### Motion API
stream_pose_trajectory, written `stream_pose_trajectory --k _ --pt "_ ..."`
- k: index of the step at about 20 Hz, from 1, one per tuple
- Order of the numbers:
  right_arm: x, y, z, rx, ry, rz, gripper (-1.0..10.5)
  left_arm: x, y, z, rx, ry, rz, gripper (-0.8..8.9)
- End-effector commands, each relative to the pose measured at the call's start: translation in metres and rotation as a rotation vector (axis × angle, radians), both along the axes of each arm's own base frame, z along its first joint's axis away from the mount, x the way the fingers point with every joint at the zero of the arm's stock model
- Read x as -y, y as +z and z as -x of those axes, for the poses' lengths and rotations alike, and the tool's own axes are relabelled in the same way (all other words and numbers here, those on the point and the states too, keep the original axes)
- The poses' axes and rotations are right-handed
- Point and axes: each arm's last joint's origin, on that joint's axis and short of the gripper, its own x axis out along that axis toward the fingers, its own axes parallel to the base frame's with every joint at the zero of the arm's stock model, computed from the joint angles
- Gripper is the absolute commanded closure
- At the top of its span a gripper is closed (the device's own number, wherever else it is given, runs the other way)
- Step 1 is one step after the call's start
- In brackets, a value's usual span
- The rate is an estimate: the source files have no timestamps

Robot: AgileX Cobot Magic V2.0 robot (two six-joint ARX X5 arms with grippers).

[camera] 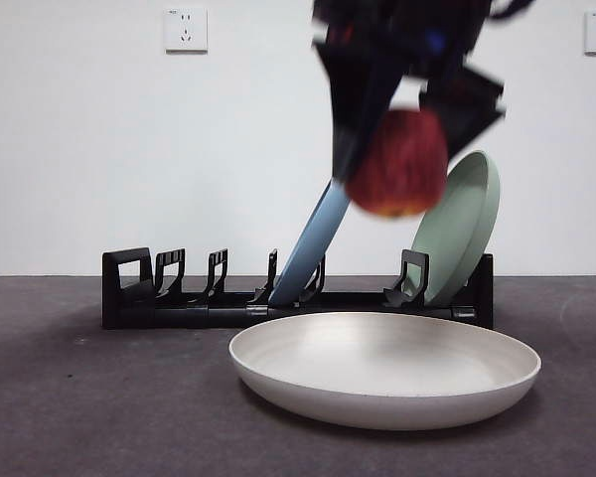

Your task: Take the yellow plate from the plate rack,put the plate on the table,take the apple from the table,put the apple in the plate

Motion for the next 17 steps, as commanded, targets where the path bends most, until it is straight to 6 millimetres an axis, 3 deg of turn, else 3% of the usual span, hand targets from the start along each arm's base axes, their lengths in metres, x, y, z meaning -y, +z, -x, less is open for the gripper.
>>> stream_pose_trajectory --k 1,5,9,17 --pt "-0.001 -0.028 0.0 0.002 -0.042 -0.033 9.6 0.0 -0.001 0.001 0.001 -0.013 -0.009 5.98" --pt "-0.001 -0.064 0.001 0.042 -0.042 -0.069 9.6 0.002 -0.001 0.002 -0.013 -0.069 0.018 5.98" --pt "-0.005 -0.083 -0.004 0.009 -0.042 -0.04 9.6 0.003 -0.001 0.002 -0.016 -0.083 0.025 5.98" --pt "-0.007 -0.096 -0.008 -0.02 -0.042 -0.014 9.6 0.003 -0.001 0.002 -0.017 -0.084 0.025 5.98"
